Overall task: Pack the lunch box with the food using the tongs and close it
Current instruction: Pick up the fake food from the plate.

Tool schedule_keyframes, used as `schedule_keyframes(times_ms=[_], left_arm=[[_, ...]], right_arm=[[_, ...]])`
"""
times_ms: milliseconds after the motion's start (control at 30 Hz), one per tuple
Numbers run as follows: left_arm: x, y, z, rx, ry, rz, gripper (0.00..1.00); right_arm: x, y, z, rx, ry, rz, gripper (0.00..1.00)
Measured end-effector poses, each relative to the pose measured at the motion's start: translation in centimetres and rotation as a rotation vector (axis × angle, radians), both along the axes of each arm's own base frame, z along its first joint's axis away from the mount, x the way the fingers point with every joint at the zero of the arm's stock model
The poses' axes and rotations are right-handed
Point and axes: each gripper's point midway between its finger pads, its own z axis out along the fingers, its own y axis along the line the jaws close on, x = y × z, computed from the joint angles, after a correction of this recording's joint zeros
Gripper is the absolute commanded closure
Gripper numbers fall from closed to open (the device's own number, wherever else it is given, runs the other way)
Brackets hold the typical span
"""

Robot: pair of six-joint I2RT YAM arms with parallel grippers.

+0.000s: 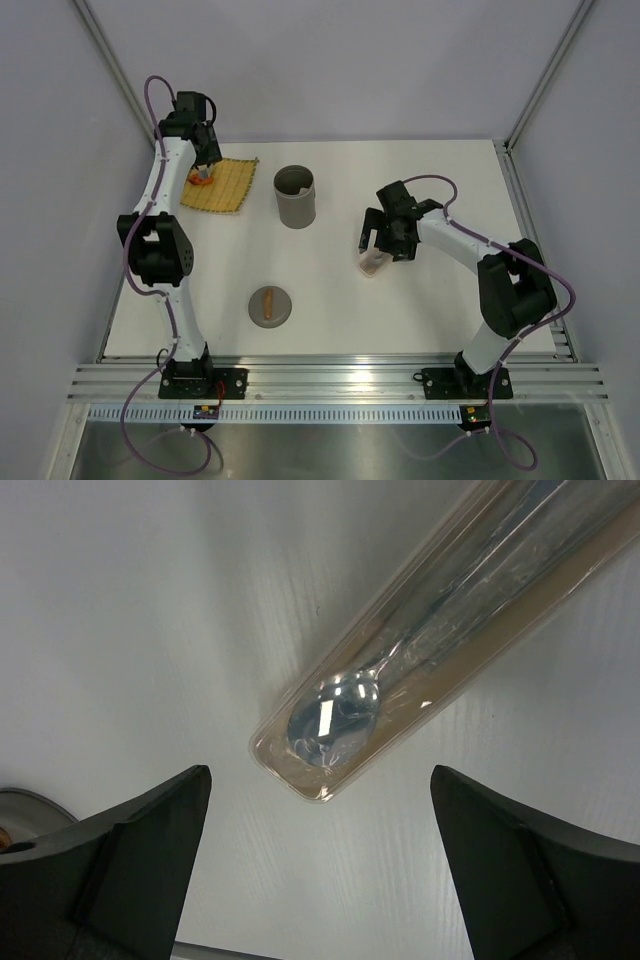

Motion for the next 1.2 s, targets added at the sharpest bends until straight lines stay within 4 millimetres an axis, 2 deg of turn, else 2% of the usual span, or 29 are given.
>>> schedule_keyframes(times_ms=[333,500,867,1000,1100,1133,1200], left_arm=[[1.5,0.3,-2.9,0.010,0.049,-0.003,0.41],[1.6,1.3,-4.7,0.010,0.086,0.014,0.41],[1.7,2.1,-6.4,0.008,0.120,0.017,0.43],[1.7,1.8,-7.8,-0.004,0.147,0.007,0.50],[1.7,1.7,-8.4,-0.013,0.159,0.000,0.61],[1.7,1.6,-8.4,-0.016,0.160,-0.003,0.68],[1.8,1.5,-8.4,-0.020,0.157,-0.004,0.73]], right_arm=[[0.8,0.4,0.2,0.002,-0.007,0.004,0.01],[0.8,0.4,-0.1,-0.003,0.003,0.003,0.01],[0.7,0.3,-0.5,-0.009,0.015,0.003,0.01],[0.8,0.4,-0.5,-0.011,0.018,0.003,0.00],[0.8,0.4,-0.5,-0.011,0.018,0.003,0.01],[0.8,0.4,-0.5,-0.011,0.019,0.003,0.01],[0.8,0.4,-0.5,-0.011,0.019,0.003,0.00]])
